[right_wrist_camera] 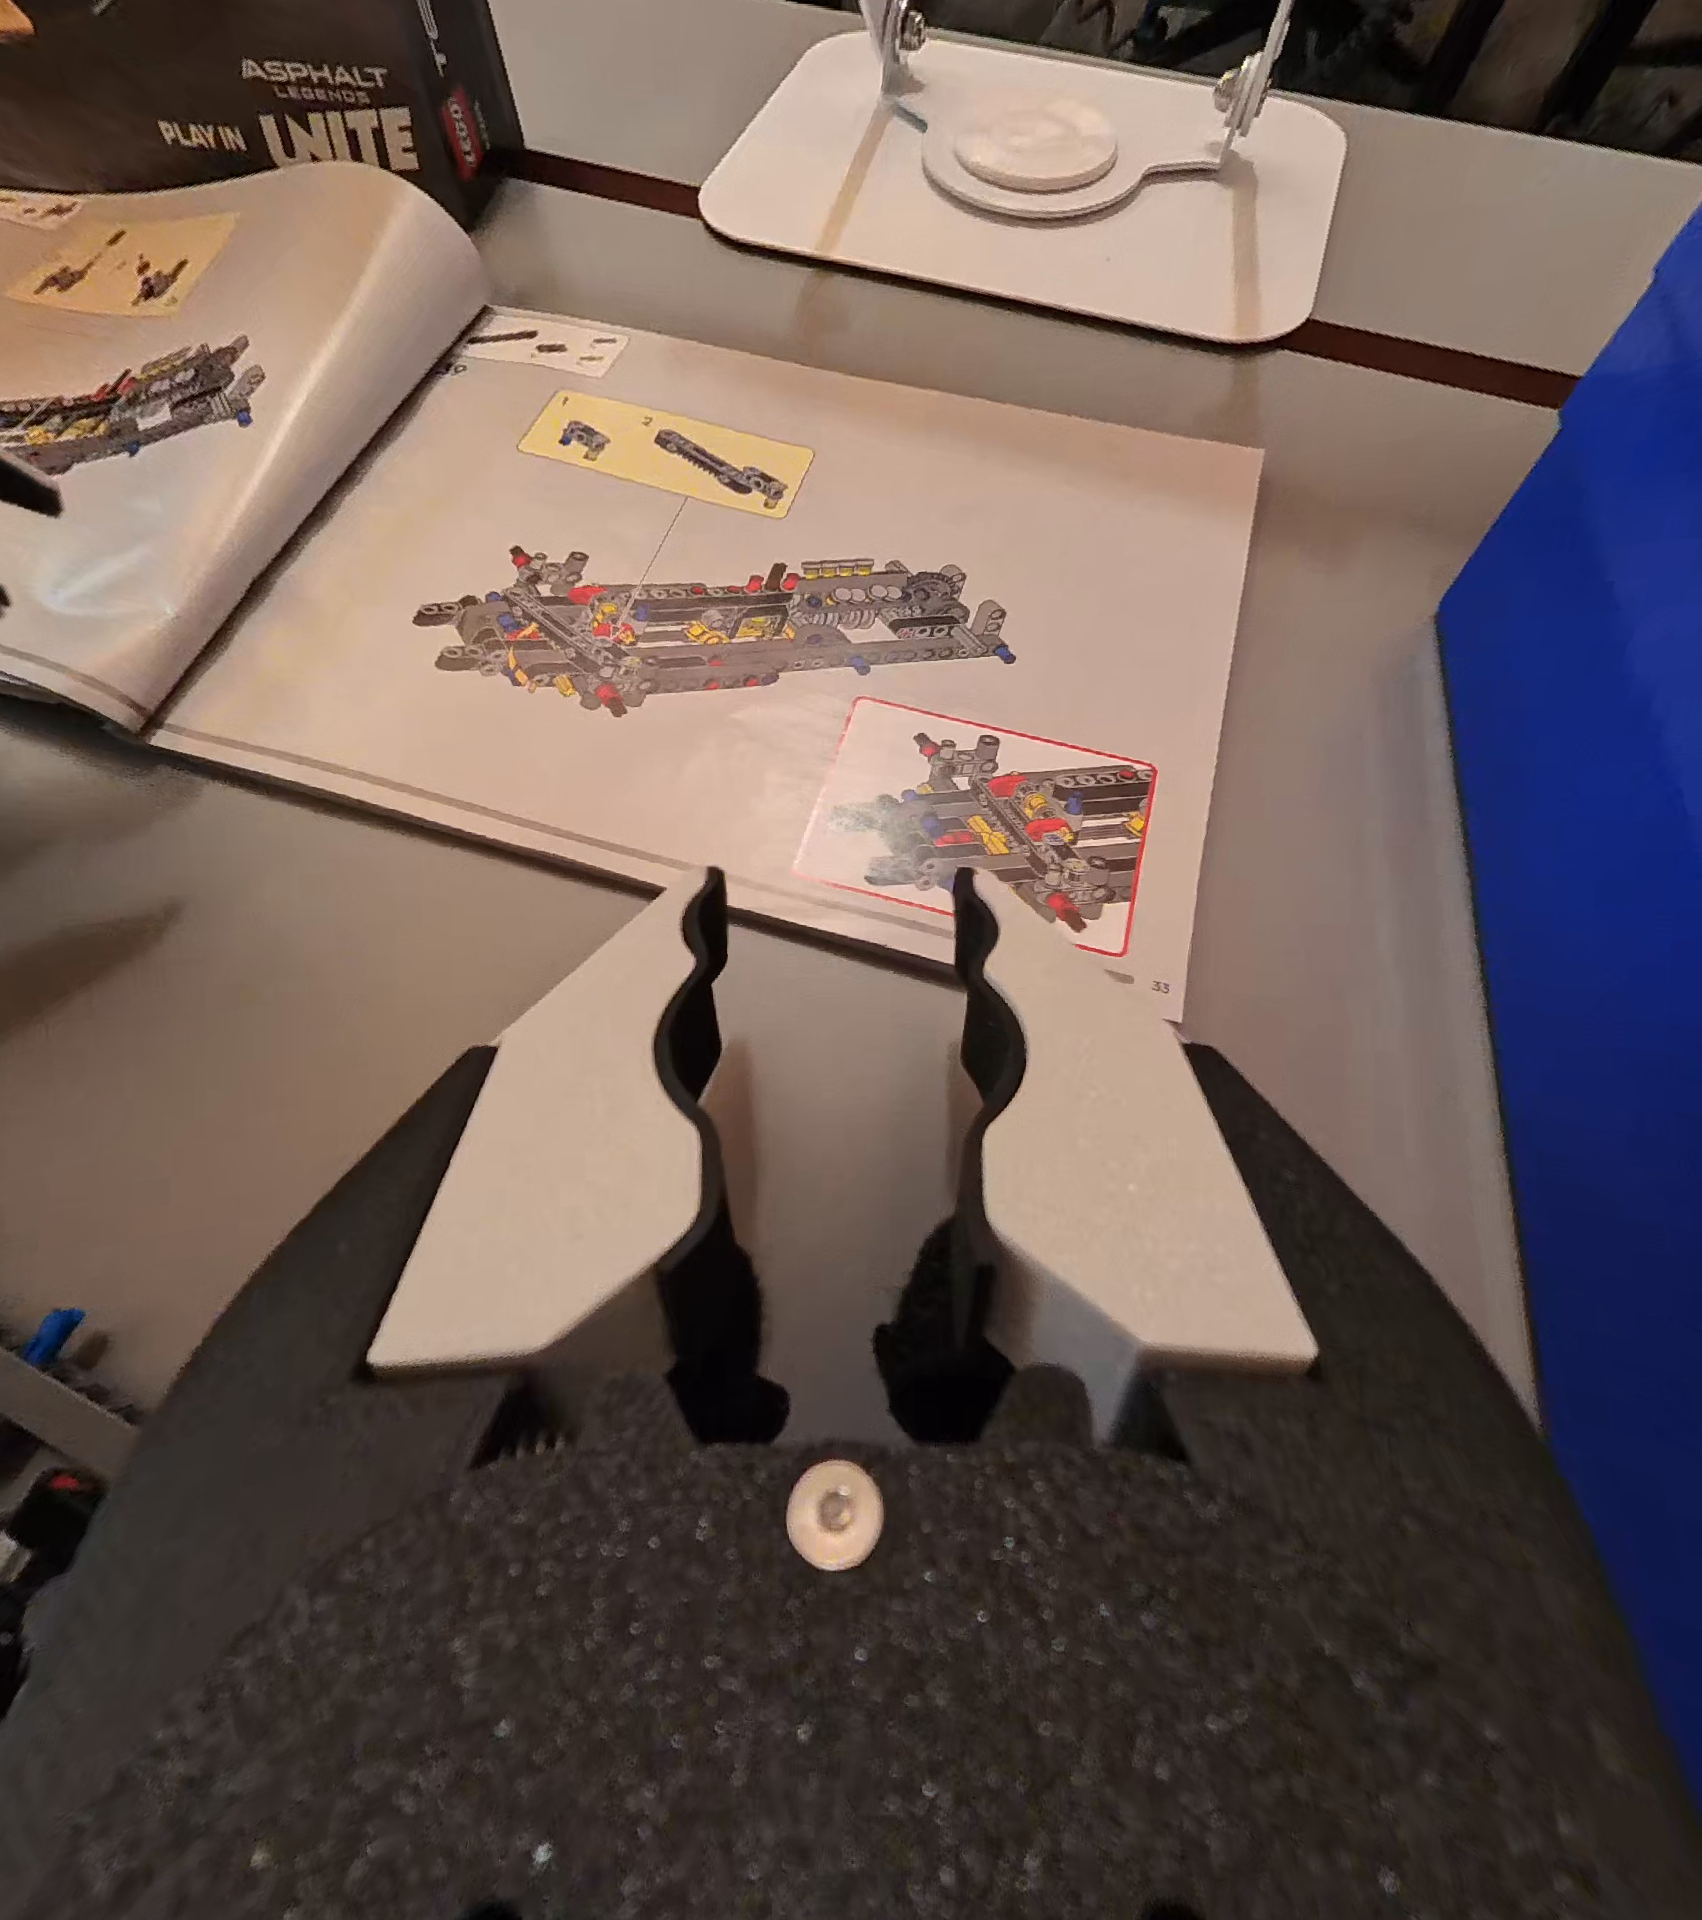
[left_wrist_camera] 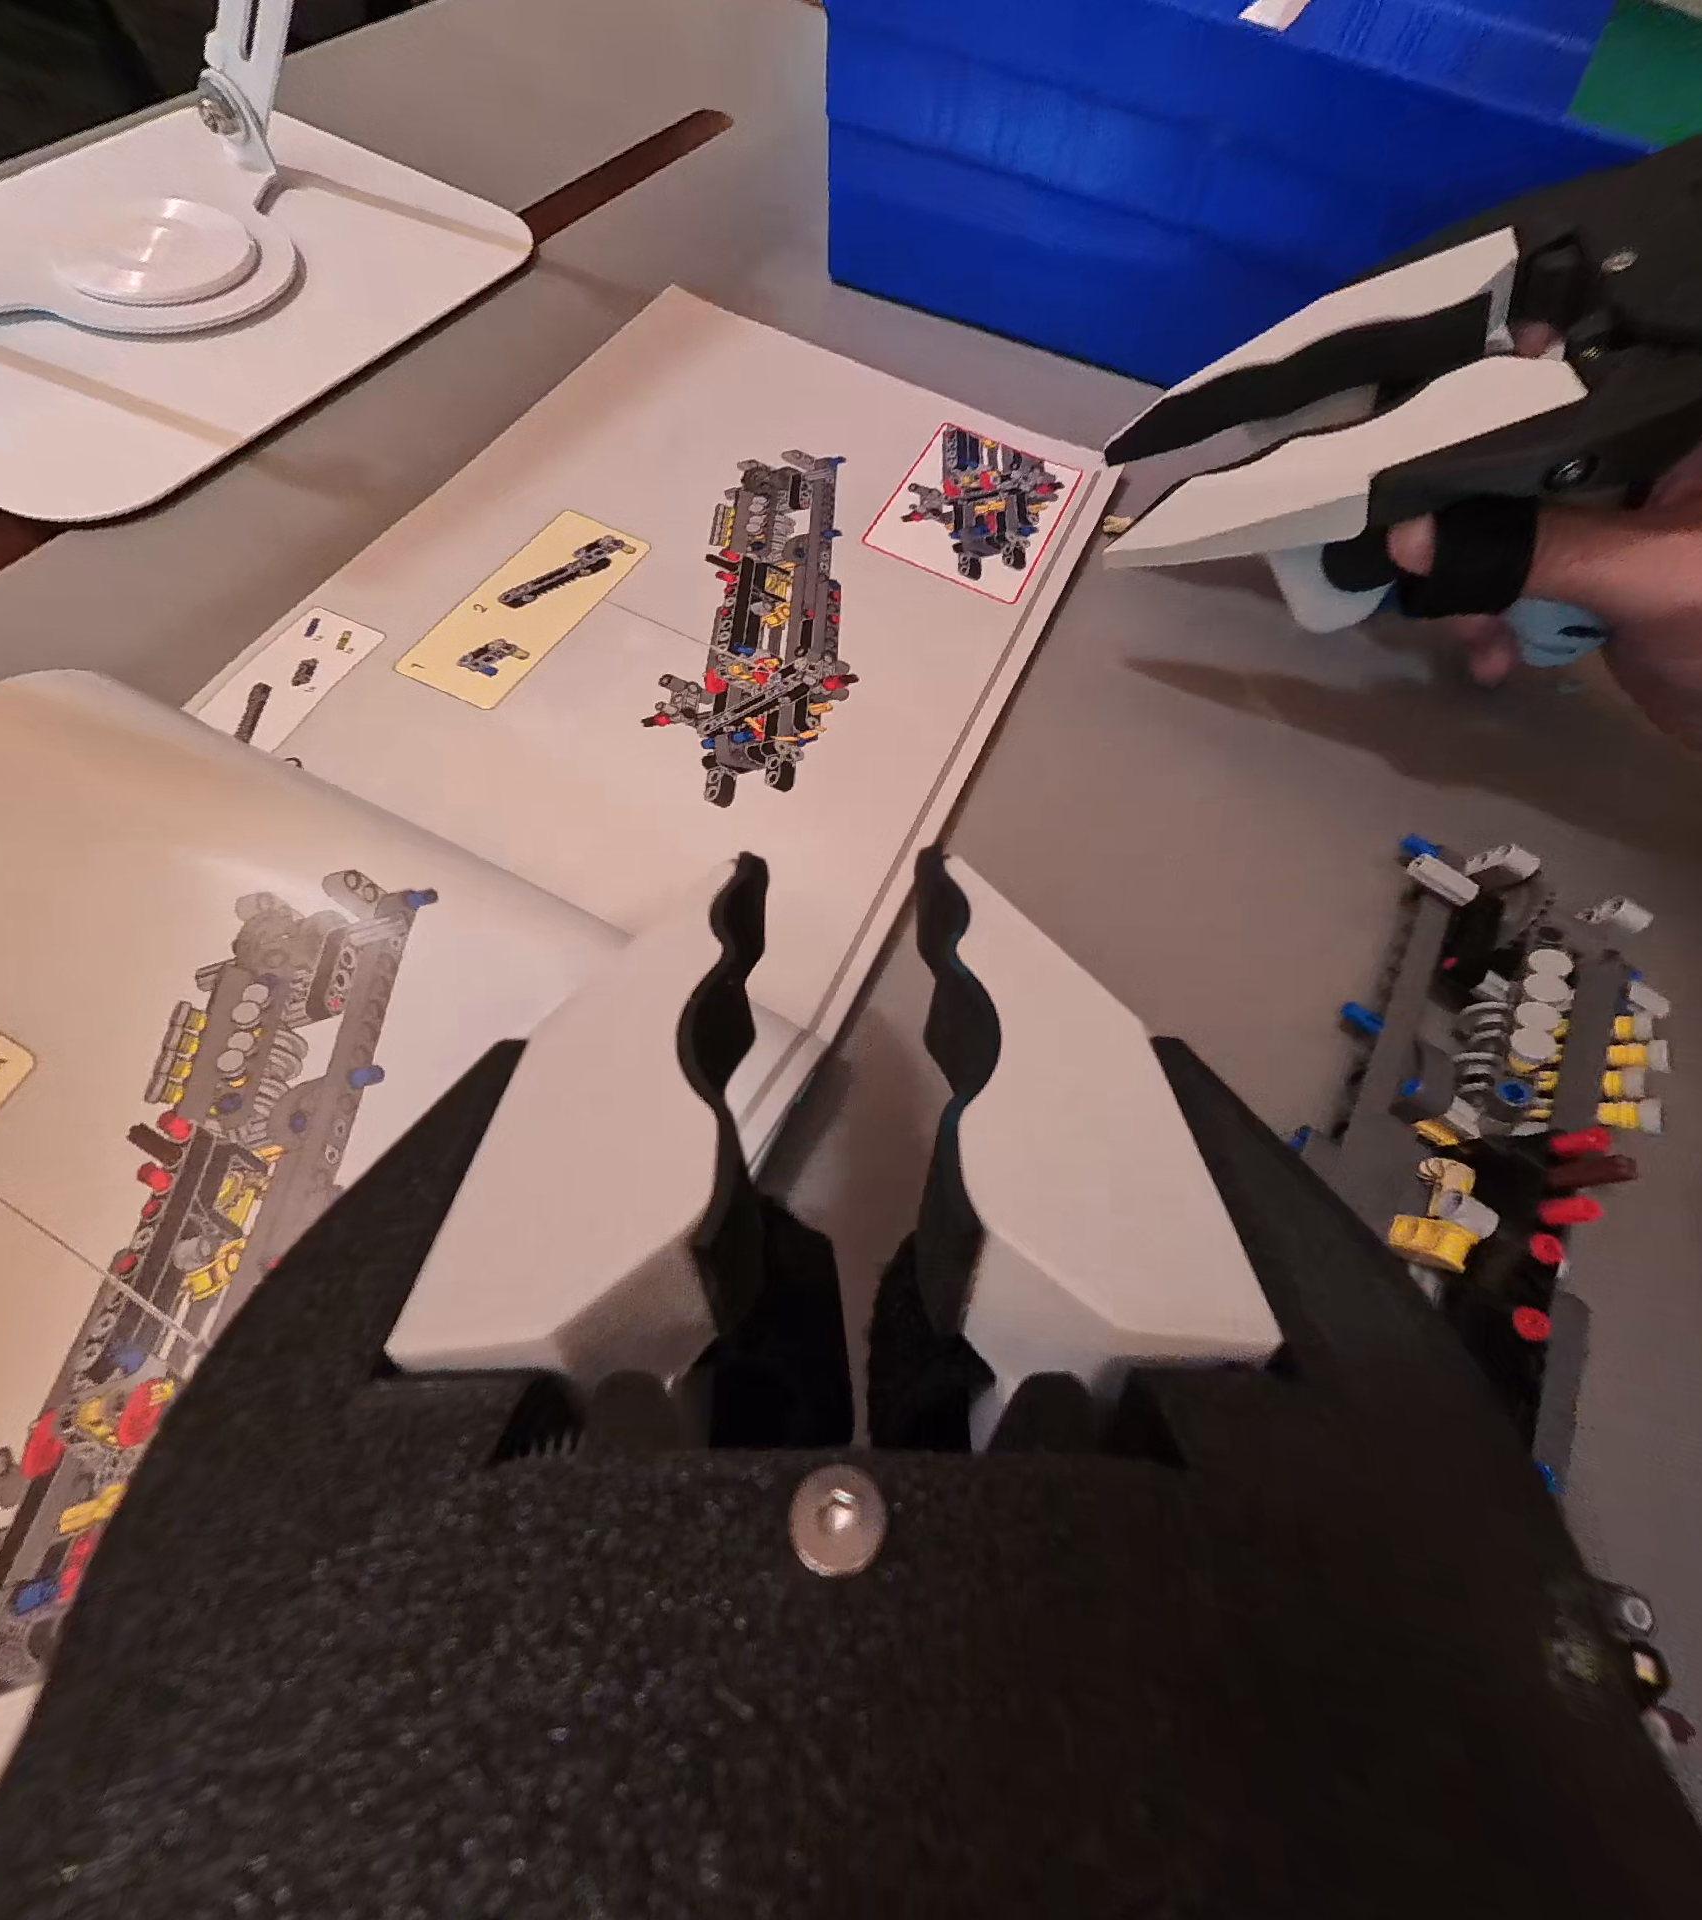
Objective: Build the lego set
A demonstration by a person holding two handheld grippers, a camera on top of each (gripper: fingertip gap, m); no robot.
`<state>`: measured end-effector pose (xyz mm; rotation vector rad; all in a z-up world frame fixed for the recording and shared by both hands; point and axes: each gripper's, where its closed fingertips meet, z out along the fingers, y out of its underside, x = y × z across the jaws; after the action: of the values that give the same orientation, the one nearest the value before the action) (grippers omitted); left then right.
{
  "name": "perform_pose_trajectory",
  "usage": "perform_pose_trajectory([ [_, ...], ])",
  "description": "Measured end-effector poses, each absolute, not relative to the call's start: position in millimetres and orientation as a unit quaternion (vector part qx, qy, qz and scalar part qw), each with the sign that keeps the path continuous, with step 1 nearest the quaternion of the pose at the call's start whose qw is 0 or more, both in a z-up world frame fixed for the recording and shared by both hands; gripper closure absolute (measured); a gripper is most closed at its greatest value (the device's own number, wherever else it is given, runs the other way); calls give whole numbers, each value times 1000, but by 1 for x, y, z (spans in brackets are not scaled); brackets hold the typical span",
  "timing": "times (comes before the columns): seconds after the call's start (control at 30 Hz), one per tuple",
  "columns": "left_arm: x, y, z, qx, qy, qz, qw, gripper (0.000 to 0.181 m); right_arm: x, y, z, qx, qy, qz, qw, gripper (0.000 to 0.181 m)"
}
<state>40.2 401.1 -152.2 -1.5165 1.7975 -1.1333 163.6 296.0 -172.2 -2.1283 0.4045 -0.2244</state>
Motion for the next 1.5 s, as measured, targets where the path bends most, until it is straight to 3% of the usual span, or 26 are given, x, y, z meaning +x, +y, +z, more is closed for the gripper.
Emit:
perform_pose_trajectory([
  [1.5, 47, 395, -162, -552, 681, -409, 254, 154, 159, 295, -174, -866, 167, -50, 468, 147],
])
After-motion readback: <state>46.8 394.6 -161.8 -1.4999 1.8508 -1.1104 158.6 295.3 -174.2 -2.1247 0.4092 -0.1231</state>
